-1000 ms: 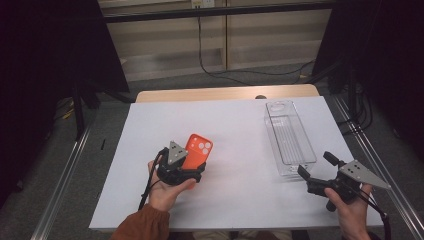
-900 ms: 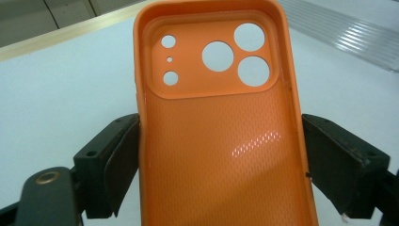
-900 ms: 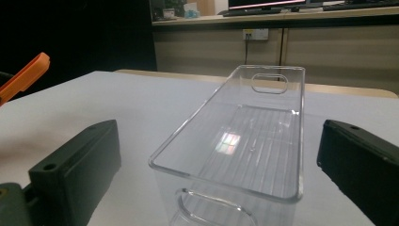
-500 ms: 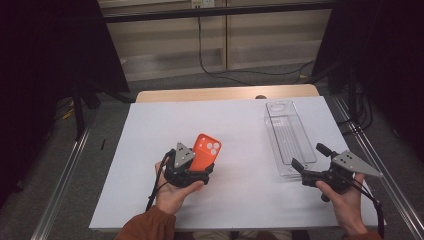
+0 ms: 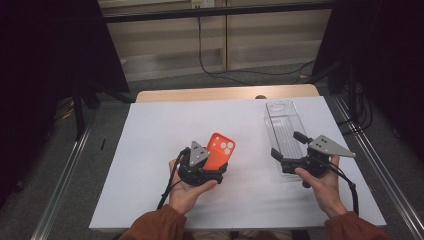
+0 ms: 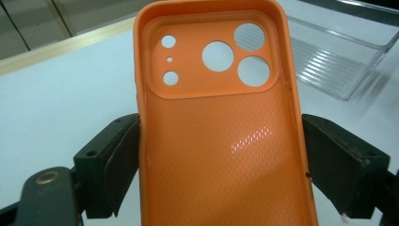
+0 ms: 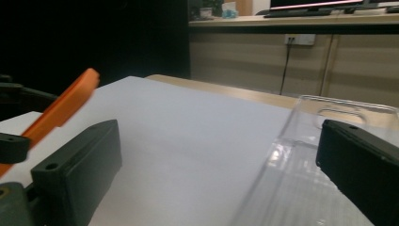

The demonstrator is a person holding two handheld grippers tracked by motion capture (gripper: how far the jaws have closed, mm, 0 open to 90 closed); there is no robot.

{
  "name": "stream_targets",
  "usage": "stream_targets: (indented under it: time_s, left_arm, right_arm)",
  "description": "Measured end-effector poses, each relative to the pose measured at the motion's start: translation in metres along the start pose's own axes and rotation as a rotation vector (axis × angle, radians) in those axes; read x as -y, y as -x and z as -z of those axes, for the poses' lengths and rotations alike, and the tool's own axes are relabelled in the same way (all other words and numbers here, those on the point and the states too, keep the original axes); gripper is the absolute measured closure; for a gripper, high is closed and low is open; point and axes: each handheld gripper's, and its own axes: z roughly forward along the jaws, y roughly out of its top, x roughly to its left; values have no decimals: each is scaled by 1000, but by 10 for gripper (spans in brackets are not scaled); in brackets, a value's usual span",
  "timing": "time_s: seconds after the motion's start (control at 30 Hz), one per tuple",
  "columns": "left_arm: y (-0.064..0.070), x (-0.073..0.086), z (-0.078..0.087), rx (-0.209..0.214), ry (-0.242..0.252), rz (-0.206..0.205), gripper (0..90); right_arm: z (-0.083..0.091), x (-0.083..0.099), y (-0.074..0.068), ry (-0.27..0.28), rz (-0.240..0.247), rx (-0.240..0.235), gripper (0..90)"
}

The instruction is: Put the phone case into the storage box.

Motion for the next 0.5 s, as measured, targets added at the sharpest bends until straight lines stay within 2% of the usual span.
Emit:
stream_targets:
  time_s: [0.17,0.27,0.37,0.5]
  left_arm:
    - [5,-3,-5,-14,15,-27,157]
    - [5,-3,-6,-27,19,-34,157]
    - [4,-4,-6,-42,27,-32,157]
    - [6,-5,-7,-53,36,-46,157]
  right_arm:
    - [-5,-7,-14,-15,14,-27,0]
    - [-8,-10,-18,-28,6,-27,7]
    - [-11,-12,-22,-53,-25,-51,6]
    - [-13,-17,-29,-74,-13,-75,7]
